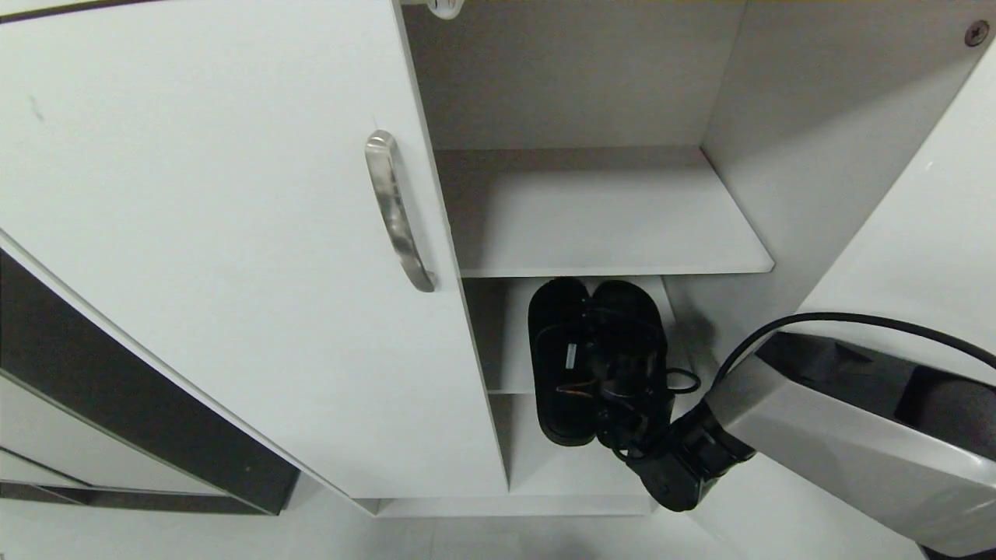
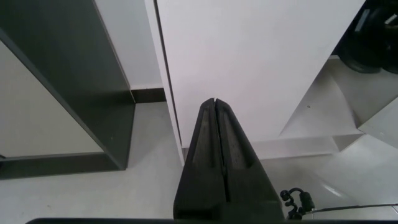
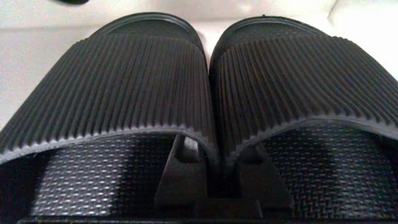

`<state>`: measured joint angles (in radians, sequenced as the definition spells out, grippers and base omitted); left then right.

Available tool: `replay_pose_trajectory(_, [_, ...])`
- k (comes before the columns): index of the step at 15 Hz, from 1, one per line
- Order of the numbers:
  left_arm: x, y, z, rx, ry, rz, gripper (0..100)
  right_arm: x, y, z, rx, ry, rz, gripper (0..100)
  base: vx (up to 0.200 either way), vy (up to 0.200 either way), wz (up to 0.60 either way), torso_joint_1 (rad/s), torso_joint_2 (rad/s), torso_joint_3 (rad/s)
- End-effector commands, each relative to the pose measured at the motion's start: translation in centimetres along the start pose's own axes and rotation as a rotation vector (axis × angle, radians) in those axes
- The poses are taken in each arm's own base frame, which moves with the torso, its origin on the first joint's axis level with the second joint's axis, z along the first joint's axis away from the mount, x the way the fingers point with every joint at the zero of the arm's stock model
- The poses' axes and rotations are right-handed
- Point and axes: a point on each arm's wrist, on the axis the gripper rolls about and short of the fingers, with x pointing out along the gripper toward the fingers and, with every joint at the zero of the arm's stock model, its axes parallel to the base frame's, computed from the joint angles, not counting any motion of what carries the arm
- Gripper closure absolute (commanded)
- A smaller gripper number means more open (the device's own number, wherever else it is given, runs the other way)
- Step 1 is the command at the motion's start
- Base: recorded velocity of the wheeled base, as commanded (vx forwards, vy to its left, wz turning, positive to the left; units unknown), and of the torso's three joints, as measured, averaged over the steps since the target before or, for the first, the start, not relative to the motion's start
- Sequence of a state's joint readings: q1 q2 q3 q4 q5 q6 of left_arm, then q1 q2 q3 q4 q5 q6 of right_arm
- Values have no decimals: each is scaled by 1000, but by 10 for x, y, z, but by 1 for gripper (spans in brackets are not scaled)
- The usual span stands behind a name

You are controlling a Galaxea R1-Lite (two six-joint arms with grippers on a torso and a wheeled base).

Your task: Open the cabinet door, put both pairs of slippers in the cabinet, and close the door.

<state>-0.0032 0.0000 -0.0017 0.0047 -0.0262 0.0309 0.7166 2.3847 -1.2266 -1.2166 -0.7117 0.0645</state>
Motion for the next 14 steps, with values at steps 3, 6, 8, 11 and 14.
replay_pose_trajectory(3, [0, 0, 0, 0, 2, 0, 100, 26, -1, -2, 15, -19, -20, 100, 0, 0, 0, 0, 0, 0])
replay_pose_trajectory(6, [0, 0, 0, 0, 2, 0, 100, 40, -2, 4, 22, -28, -40, 100, 0, 0, 0, 0, 0, 0])
replay_pose_trajectory(8, [0, 0, 0, -2, 2, 0, 100, 43, 0, 9, 30, -38, -39, 100, 0, 0, 0, 0, 0, 0])
replay_pose_trajectory(11, [0, 0, 0, -2, 2, 0, 100, 49, 3, 12, 26, -34, -42, 100, 0, 0, 0, 0, 0, 0])
replay_pose_trajectory(14, [0, 0, 0, -8, 0, 2, 100, 53, 3, 6, 13, -20, -48, 100, 0, 0, 0, 0, 0, 0])
